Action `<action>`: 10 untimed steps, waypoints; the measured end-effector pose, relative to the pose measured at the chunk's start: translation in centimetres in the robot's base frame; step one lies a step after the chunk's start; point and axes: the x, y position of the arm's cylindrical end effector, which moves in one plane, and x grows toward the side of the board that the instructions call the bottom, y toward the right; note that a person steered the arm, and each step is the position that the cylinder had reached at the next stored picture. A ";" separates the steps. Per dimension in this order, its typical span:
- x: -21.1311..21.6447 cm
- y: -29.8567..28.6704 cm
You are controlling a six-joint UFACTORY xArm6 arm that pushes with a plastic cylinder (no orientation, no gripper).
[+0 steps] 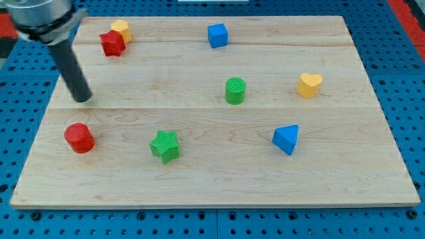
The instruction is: Push red circle towards center left
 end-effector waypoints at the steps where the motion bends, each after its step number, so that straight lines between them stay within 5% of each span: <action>1: 4.0 -2.4; 3: 12.1 0.9; 10: 8.5 3.9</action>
